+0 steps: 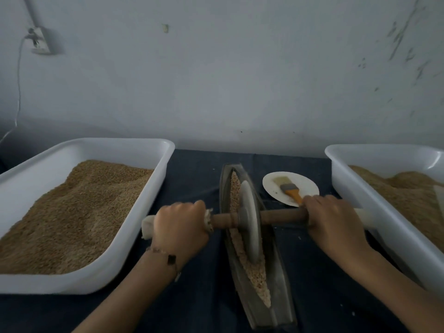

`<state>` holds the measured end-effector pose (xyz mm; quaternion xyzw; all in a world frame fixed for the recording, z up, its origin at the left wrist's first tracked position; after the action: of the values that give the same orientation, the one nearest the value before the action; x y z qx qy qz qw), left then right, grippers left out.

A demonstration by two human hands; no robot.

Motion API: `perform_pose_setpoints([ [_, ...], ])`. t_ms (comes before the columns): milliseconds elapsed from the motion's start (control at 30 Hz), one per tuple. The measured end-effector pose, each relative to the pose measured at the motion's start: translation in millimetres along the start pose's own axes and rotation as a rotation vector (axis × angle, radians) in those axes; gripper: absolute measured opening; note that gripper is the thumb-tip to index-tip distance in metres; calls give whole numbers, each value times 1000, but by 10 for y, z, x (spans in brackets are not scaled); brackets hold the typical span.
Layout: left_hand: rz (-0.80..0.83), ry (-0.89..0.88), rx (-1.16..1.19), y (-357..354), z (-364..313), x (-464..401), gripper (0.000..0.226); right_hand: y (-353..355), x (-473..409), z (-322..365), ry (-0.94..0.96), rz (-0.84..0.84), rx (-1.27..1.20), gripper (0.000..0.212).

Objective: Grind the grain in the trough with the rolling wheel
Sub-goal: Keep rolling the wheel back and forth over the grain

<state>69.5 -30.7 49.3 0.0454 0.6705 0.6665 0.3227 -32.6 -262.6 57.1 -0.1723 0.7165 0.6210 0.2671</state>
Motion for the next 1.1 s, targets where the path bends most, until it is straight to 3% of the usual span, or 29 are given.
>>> perform_pose_setpoints([
  [267,-27,-19,9,237,-35,379,29,270,323,-32,-11,98,-73,53],
  [433,-39,-9,-43,60,-25,79,29,-135,86,-101,-87,197,36,31],
  [600,-43,106,23,-177,114,-383,22,-370,-433,-76,-96,40,29,21],
  [833,-57,129,34,-251,146,-650,20,-565,-728,-155,-146,36,62,15],
  [1000,0,76,85,-249,143,-373,21,-224,-459,-8,-9,-83,57,28],
  [1100,27,33,58,-214,137,-142,22,-45,-238,53,67,-66,52,36],
])
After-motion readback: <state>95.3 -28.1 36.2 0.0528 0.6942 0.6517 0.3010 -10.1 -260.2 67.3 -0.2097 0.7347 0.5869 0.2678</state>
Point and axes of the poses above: each hand's wrist, its own x-axis away from the middle knuckle, its own y-axis out of the back of the hand, z = x × y, the point moved 6 cm from there along -x, towards the middle knuckle, and after that the axes turned 4 degrees about -z, right-handed, at the moved point
